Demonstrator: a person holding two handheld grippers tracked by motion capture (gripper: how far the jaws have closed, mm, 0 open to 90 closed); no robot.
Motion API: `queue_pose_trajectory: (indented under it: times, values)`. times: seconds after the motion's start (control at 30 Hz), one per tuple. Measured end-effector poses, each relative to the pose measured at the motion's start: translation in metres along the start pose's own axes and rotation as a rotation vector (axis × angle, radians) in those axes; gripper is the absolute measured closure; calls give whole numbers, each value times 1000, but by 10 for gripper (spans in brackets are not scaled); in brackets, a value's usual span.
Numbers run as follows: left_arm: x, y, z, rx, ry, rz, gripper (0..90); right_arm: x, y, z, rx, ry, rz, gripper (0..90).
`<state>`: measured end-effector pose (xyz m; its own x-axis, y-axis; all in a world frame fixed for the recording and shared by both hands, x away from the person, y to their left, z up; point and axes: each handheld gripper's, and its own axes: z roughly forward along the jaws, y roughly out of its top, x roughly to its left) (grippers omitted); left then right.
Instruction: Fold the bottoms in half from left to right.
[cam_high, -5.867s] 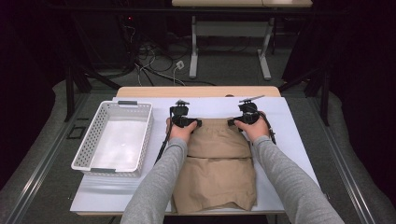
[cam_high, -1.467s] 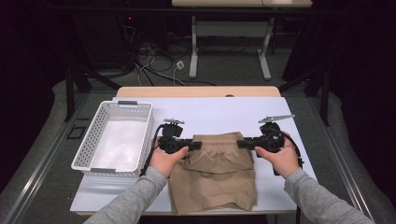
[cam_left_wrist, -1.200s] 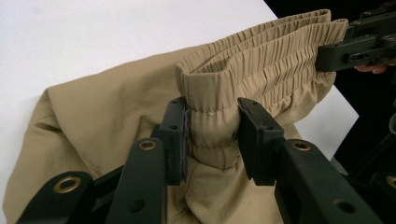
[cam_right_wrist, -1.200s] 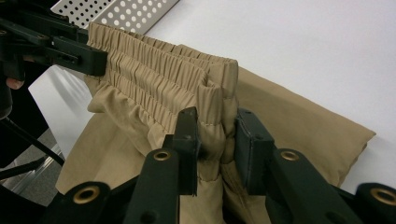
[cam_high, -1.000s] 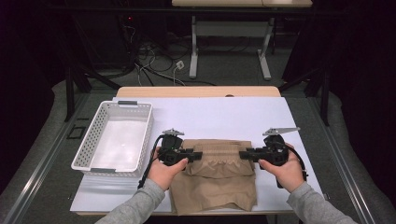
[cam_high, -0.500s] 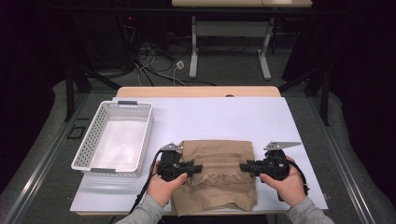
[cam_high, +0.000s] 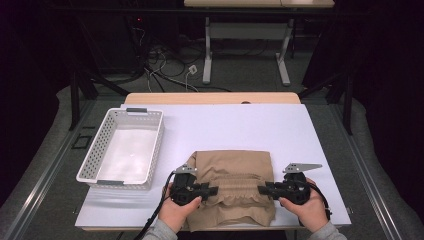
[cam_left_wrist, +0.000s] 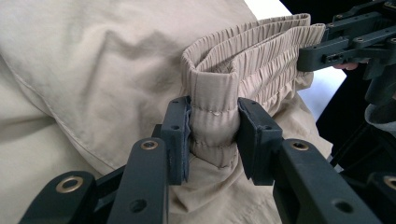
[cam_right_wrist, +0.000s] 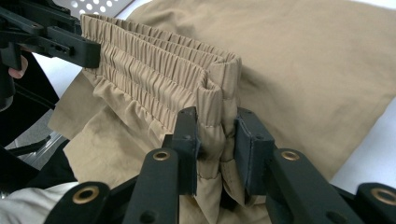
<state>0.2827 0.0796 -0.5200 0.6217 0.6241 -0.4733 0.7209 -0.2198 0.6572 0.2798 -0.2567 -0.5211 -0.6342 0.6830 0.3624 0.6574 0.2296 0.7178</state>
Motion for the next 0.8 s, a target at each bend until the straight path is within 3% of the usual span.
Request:
queue_pose_trajectory:
  times: [0.2,0.4,0.6,0.8]
  values:
    - [-6,-6,-4,8,-3,-3,647,6,-8,-6,1,5,-13,694]
    - [-10,-4,-11,12,-5,1,587,11,-10,-13,-4,10,-28,601]
    - [-7,10,-22,-16,20,1,474,6,-6,-12,-44,25,-2,515]
    - [1,27,-29,-33,49,-16,492,1,7,-11,-46,7,-8,484]
